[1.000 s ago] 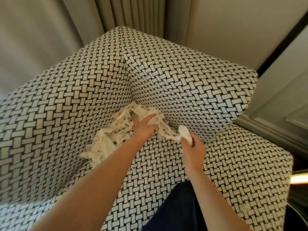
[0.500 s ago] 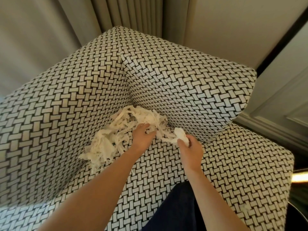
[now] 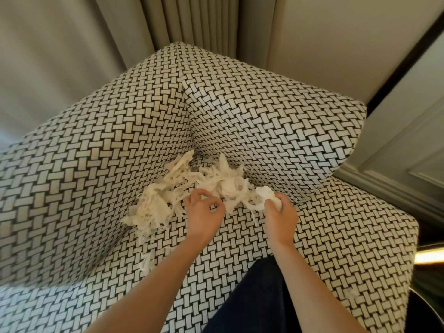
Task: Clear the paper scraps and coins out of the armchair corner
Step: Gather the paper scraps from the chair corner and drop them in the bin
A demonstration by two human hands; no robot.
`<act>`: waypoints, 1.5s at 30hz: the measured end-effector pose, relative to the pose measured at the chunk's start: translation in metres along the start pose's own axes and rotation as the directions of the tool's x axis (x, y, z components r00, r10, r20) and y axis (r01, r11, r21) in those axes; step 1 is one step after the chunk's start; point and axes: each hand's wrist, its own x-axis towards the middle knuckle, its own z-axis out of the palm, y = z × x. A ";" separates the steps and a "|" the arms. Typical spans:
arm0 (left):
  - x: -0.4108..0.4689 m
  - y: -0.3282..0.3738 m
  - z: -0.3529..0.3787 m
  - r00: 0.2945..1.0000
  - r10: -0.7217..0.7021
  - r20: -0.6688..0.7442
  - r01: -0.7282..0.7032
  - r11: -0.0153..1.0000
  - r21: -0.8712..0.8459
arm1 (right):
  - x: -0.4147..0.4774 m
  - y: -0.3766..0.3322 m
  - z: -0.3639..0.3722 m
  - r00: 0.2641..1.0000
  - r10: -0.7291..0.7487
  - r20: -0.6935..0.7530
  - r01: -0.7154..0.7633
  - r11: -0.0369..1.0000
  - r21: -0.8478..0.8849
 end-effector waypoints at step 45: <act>-0.104 0.193 0.102 0.650 -0.026 0.759 0.533 0.728 -0.431 | -0.031 0.005 -0.246 0.778 0.611 -0.143 -0.384 0.643 0.663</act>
